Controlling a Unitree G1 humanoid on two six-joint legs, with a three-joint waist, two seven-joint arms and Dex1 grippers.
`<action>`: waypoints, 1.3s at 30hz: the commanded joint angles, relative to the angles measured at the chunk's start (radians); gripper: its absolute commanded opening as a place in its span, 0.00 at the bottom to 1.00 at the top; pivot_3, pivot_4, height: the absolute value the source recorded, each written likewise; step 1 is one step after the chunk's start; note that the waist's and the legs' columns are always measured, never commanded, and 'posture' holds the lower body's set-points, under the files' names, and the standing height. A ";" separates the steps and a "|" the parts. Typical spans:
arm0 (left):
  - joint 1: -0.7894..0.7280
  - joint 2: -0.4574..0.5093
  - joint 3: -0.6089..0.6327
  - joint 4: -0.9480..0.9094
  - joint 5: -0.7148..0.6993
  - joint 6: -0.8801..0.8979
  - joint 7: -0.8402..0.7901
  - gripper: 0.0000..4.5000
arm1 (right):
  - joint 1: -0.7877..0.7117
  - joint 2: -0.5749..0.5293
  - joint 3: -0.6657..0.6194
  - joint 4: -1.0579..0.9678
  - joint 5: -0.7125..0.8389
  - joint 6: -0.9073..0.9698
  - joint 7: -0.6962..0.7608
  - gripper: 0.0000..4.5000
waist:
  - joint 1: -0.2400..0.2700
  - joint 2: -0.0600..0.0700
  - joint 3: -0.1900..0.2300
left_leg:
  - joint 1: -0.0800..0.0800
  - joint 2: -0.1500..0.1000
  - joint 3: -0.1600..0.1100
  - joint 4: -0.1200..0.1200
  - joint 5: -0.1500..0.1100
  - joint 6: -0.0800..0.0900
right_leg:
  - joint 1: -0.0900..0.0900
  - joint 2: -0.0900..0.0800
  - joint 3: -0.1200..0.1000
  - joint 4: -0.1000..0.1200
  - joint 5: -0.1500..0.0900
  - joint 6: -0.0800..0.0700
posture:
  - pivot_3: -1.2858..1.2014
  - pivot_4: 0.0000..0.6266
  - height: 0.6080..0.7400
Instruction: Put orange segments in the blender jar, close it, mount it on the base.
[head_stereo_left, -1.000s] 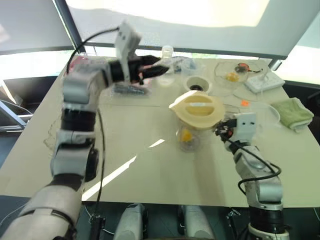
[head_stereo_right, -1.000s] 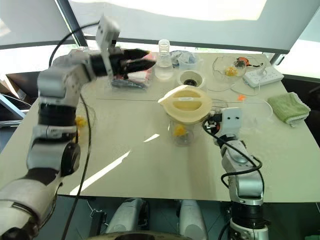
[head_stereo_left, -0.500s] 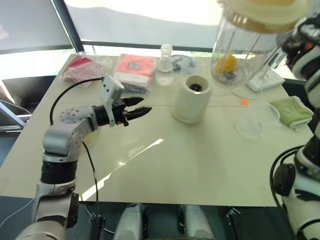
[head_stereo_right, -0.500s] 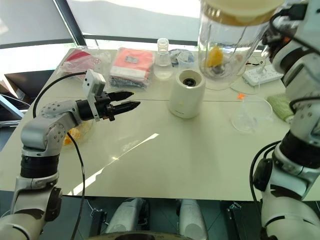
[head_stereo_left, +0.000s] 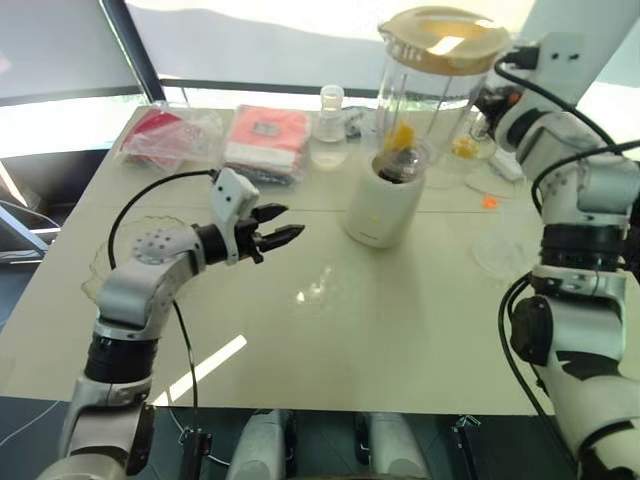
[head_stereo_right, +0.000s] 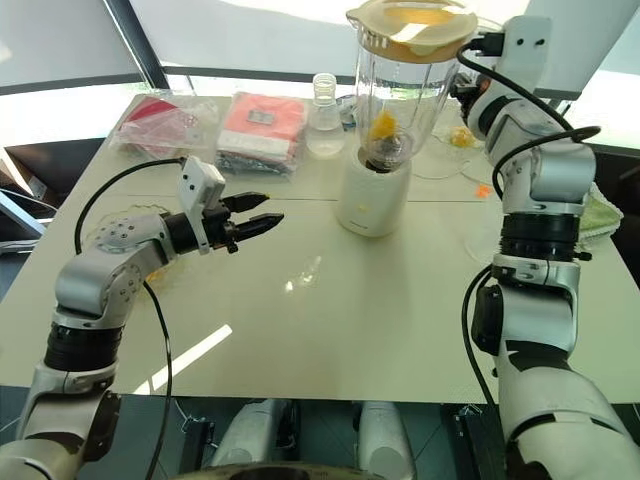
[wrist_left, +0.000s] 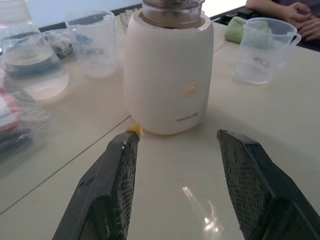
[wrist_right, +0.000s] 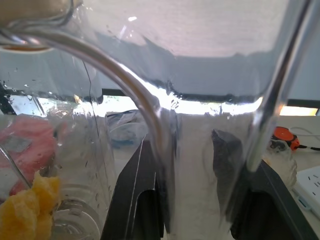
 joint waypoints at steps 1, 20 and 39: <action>0.004 0.011 0.002 -0.060 -0.003 -0.004 0.023 0.57 | -0.056 0.001 -0.009 0.013 -0.008 -0.057 -0.001 0.21 | 0.001 0.000 0.000 | 0.000 0.000 0.000 0.000 0.000 0.000 | 0.000 0.000 0.000 0.000 0.000 0.000 | 0.52 0.24 1.00; 0.017 0.021 -0.031 -0.042 0.004 -0.031 0.040 0.57 | 0.066 0.028 0.004 -0.187 0.021 0.082 0.053 0.21 | -0.003 0.000 0.000 | 0.003 0.000 -0.001 -0.001 0.002 -0.003 | 0.000 0.001 0.000 0.001 0.000 0.000 | 0.52 0.24 1.00; 0.033 0.007 -0.046 -0.035 0.023 -0.065 0.054 0.57 | -0.031 0.009 -0.013 0.148 -0.018 -0.161 0.112 0.21 | -0.006 -0.001 0.000 | 0.005 0.000 -0.001 -0.001 0.003 -0.005 | 0.003 0.001 0.000 0.002 0.000 -0.001 | 0.52 0.24 1.00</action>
